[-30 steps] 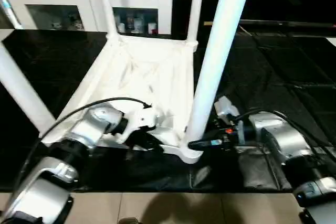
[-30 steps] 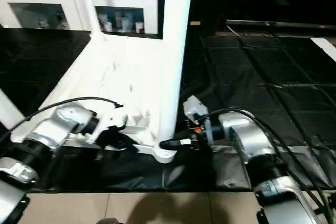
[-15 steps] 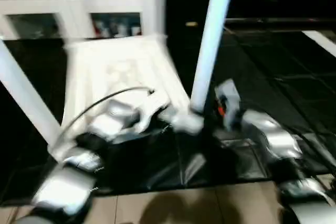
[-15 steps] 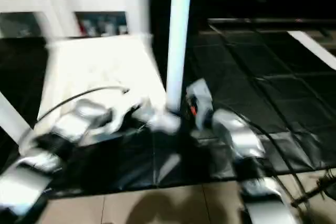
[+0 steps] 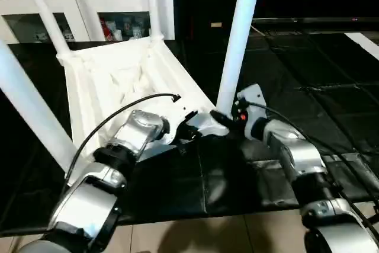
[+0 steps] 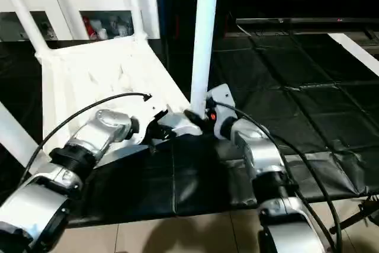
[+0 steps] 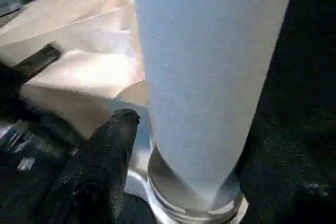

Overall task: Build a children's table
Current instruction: Rotate leg to tighten

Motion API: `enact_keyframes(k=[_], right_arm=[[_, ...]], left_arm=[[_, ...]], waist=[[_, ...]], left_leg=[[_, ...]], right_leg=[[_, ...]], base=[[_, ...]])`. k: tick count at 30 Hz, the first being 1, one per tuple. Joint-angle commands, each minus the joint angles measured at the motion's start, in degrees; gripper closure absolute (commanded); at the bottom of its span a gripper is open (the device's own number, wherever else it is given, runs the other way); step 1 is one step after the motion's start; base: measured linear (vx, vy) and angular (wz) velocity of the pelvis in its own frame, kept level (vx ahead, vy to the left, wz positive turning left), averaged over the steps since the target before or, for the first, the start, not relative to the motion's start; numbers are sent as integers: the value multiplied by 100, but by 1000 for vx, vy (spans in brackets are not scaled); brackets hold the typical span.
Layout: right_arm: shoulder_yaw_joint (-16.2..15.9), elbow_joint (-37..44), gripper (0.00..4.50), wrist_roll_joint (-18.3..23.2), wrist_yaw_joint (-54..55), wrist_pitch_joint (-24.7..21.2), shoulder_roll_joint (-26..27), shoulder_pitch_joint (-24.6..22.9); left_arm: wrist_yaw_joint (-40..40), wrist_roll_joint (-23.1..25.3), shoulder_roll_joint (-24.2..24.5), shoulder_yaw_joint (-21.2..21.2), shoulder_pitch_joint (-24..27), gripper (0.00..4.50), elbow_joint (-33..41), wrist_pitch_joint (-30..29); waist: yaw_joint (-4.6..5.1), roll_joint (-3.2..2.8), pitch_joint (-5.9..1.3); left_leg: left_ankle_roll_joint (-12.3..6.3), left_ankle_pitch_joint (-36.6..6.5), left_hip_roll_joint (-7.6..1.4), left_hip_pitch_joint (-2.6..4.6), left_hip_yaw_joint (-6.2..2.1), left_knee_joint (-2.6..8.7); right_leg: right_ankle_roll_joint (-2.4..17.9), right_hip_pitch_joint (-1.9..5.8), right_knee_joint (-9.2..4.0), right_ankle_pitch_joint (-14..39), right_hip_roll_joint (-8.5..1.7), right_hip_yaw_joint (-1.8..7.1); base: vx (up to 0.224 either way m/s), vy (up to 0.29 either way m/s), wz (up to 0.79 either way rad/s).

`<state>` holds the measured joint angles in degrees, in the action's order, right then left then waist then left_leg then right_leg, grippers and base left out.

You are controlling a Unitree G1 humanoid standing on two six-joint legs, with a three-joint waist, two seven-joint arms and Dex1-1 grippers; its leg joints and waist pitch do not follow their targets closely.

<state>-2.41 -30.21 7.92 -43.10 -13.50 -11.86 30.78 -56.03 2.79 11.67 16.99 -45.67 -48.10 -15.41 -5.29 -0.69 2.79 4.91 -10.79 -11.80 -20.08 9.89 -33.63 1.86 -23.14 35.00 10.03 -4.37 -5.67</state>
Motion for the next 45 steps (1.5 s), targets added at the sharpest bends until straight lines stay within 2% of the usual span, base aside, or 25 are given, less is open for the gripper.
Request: enact_keyframes(k=[1,3,5,9,11,12,16,20,27,33,39,42,43,45], right_arm=[[-377,174,103,207,-722,69,-17,-145],[-340,229,79,274,-913,114,-128,-176],[-318,450,79,515,-1600,-23,-433,-260],[-384,524,79,541,-2160,68,-726,-303],[-443,510,79,566,-2577,166,-897,-305],[-536,490,79,651,-3110,211,-1077,-295],[-653,411,79,733,-3624,227,-1217,-245],[-725,185,103,760,-3981,235,-1217,-98],[-837,-127,173,714,-4251,246,-1149,111],[-887,-278,223,729,-4426,221,-1129,206],[-879,-193,241,813,-4552,95,-1144,146],[-790,-18,243,916,-4406,-24,-1116,28],[-748,55,243,915,-4218,-87,-1080,-31],[-698,129,243,853,-3870,-120,-1010,-109]], left_arm=[[-585,-196,-61,54,18,450,376,473],[-775,-194,22,92,65,450,393,605],[-1314,-186,255,218,162,450,427,924],[-1713,-120,469,357,191,450,410,1076],[-2030,-120,607,440,213,450,418,1246],[-2449,-103,769,537,238,450,446,1458],[-2847,-117,870,577,247,450,460,1598],[-3128,-142,891,615,203,450,431,1689],[-3268,-106,882,635,156,450,337,1830],[-3291,-76,862,617,125,450,276,1867],[-3107,-73,810,551,89,450,204,1783],[-2562,-39,648,396,-19,450,22,1554],[-2363,-66,566,312,-62,450,-37,1469],[-2067,-116,442,190,-118,450,-96,1321]], waist=[[-52,68,-397],[-67,53,-399],[-96,53,-395],[-186,20,-396],[-210,2,-398],[-228,13,-395],[-279,37,-401],[-286,41,-399],[-326,42,-401],[-322,48,-401],[-320,56,-391],[-336,67,-396],[-344,48,-391],[-356,76,-395]], left_leg=[[-474,-714,-101,-39,-22,324],[-499,-686,-108,-36,-21,319],[-524,-709,-111,-39,-14,316],[-458,-852,-155,23,-1,316],[-409,-901,-166,18,-14,322],[-396,-913,-169,15,-11,325],[-415,-890,-169,3,-11,322],[-386,-901,-168,3,-13,322],[-355,-845,-176,2,-14,321],[-363,-820,-171,-7,-17,321],[-344,-882,-170,6,-14,329],[-363,-837,-175,17,-7,319],[-367,-827,-170,11,-8,316],[-335,-818,-152,-4,-13,320]], right_leg=[[921,396,-473,1321,-411,303],[958,392,-459,1228,-410,306],[1005,400,-451,1161,-391,297],[1052,339,-456,1275,-412,310],[1102,337,-431,1208,-410,305],[1095,342,-436,1206,-412,306],[1114,351,-414,1115,-422,308],[1133,346,-424,1256,-433,301],[1119,341,-413,1248,-437,309],[1098,348,-412,1259,-431,302],[1025,339,-440,1489,-432,301],[1059,329,-434,1389,-427,306],[1072,328,-427,1363,-422,307],[982,356,-443,1499,-432,296]], base=[[0,0,0],[0,0,0],[0,0,0],[0,0,0],[0,0,0],[0,0,0],[0,0,0],[0,0,0],[0,0,0],[0,0,0],[0,0,0],[0,0,0],[0,0,0],[0,0,0]])
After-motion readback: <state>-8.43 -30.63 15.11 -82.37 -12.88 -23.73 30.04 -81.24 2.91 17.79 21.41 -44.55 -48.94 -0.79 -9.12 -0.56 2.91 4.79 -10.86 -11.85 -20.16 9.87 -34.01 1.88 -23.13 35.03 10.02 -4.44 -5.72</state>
